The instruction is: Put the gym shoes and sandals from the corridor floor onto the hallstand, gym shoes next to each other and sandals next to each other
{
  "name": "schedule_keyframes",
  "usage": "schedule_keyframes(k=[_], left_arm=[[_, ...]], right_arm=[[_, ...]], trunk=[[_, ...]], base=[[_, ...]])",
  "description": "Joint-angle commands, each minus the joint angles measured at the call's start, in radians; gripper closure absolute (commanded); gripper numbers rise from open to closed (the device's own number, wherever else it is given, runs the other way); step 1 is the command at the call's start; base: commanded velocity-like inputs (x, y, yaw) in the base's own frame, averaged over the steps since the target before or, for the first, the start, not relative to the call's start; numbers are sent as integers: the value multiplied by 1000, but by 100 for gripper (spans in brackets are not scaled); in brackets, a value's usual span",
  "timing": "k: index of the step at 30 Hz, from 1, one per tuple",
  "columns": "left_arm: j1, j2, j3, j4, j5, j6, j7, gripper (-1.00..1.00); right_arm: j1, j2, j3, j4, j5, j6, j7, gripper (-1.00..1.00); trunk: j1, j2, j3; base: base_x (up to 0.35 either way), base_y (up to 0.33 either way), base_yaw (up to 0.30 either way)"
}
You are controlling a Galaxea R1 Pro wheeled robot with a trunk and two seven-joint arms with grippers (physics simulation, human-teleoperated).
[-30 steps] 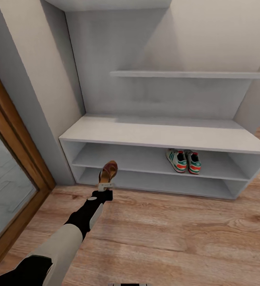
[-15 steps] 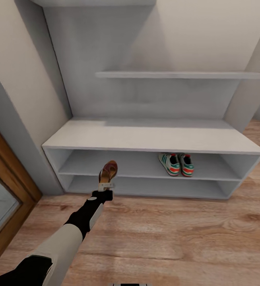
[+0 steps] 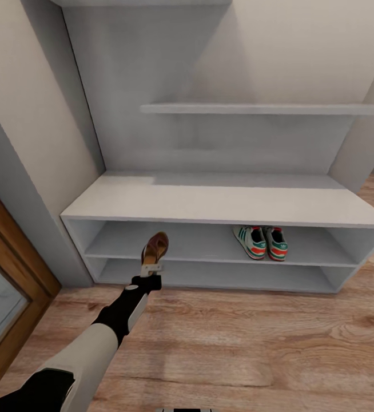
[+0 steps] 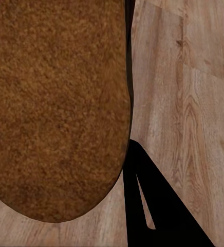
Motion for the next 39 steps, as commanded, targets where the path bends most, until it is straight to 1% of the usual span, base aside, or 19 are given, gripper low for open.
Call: schedule_keyframes(k=[1, 8, 19, 34, 39], left_arm=[[1, 3, -8, 2, 4, 6, 8, 100], [2, 7, -8, 22, 4, -21, 8, 100], [2, 7, -8, 22, 2, -25, 8, 100], [2, 6, -8, 22, 2, -25, 8, 100], [2, 7, -8, 21, 2, -27, 8, 100]], right_arm=[[-4, 0, -8, 2, -1, 1, -7, 100], [-4, 0, -8, 2, -1, 1, -7, 100], [-4, 0, -8, 2, -1, 1, -7, 100], [-4, 0, -8, 2, -1, 1, -7, 100], [-4, 0, -8, 2, -1, 1, -7, 100]], trunk=[[0, 0, -1], [0, 0, -1], [0, 0, -1], [7, -4, -59], [7, -4, -59]], base=[[4, 3, 0], [0, 0, 0], [0, 0, 0], [0, 0, 0], [0, 0, 0]])
